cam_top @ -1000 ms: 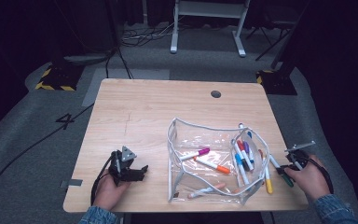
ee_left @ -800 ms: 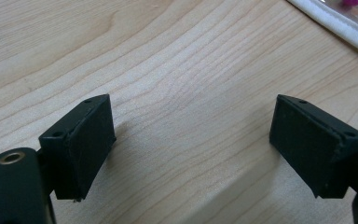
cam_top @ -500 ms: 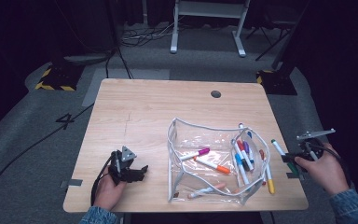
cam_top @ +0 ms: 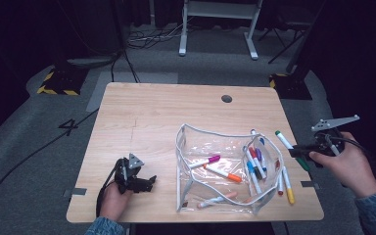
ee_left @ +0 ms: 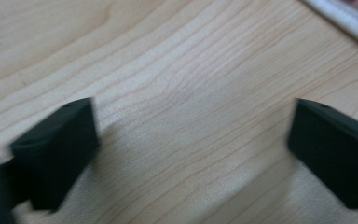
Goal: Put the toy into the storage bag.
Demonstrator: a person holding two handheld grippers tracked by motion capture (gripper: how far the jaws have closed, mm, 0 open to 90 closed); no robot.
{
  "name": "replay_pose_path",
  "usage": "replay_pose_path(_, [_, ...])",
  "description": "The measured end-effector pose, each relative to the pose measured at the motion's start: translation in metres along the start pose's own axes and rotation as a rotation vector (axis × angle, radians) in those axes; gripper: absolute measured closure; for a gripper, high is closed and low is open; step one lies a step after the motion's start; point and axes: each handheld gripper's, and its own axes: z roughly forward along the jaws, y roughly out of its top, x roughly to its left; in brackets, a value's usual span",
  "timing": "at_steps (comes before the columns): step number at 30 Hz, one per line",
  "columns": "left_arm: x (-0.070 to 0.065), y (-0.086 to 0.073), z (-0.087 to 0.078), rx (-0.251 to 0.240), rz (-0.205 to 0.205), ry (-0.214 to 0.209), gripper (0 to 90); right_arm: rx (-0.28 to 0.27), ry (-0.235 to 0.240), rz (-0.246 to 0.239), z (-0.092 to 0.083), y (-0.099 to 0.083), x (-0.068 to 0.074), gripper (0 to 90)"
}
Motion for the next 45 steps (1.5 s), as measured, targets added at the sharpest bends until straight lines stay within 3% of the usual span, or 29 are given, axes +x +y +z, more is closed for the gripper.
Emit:
replay_pose_path(8, [0.0,0.0,0.0,0.0,0.0,0.0,0.0,-0.011,0.076,-0.105,-0.005,0.029,0.032,77.1])
replay_pose_path(21, [0.0,0.0,0.0,-0.001,-0.001,-0.001,0.0,0.067,0.164,-0.32,0.012,0.075,0.093,77.1])
replay_pose_path(35, [0.0,0.0,0.0,0.0,0.003,0.002,0.0,0.191,0.255,-0.452,0.058,0.088,0.137,77.1])
replay_pose_path(45, [0.0,0.0,0.0,0.0,-0.001,0.0,0.0,0.281,0.291,-0.498,0.094,0.086,0.157,77.1])
